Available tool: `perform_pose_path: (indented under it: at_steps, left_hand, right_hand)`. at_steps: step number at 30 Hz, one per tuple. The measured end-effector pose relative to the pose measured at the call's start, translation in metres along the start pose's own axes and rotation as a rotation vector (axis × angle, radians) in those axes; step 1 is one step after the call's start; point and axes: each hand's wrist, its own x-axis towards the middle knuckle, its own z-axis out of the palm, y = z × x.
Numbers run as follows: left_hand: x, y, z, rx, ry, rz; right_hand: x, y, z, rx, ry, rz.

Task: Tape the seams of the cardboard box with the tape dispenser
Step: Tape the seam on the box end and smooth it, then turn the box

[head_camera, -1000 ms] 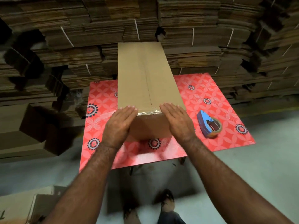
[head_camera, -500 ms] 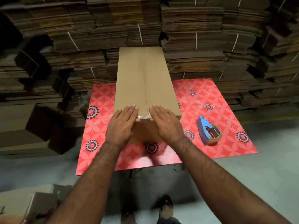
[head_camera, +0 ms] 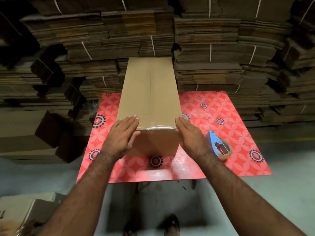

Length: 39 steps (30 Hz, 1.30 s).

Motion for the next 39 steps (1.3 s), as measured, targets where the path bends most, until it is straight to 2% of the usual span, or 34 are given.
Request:
perform_pose_path:
  at_steps: [6,11,13,16,19,22,25,28,32,39]
  left_hand:
    - [0.028,0.027,-0.022,-0.065,0.049,-0.224]
    - [0.060,0.012,-0.027,-0.093,-0.112,-0.543]
    - [0.076,0.004,-0.030,-0.147,-0.121,-0.630]
    - [0.101,-0.008,-0.029,-0.281,-0.087,-0.710]
    - [0.126,-0.021,-0.021,-0.408,-0.134,-0.809]
    - [0.150,-0.030,-0.017,-0.308,-0.237,-0.870]
    - [0.169,-0.037,-0.027,-0.126,-0.316,-0.853]
    - [0.187,-0.059,-0.033,-0.063,-0.380,-0.809]
    - [0.212,-0.084,-0.033,0.017,-0.459,-0.725]
    - [0.230,-0.117,-0.017,-0.021,-0.440,-0.520]
  right_hand:
    - [0.035,-0.003,-0.021,0.169,0.053,0.076]
    - [0.080,-0.006,-0.015,0.239,-0.107,0.205]
    - [0.099,-0.005,-0.009,0.252,-0.135,0.276]
    - [0.124,0.001,0.000,0.207,-0.191,0.366]
    - [0.140,0.008,0.003,0.096,-0.296,0.389]
    - [0.144,0.002,0.002,0.022,-0.330,0.387]
    - [0.134,-0.019,0.003,0.029,-0.285,0.377]
    - [0.123,-0.048,0.008,0.076,-0.236,0.348]
    - [0.120,-0.097,0.019,0.131,-0.251,0.307]
    - [0.141,-0.152,0.025,0.090,-0.354,0.287]
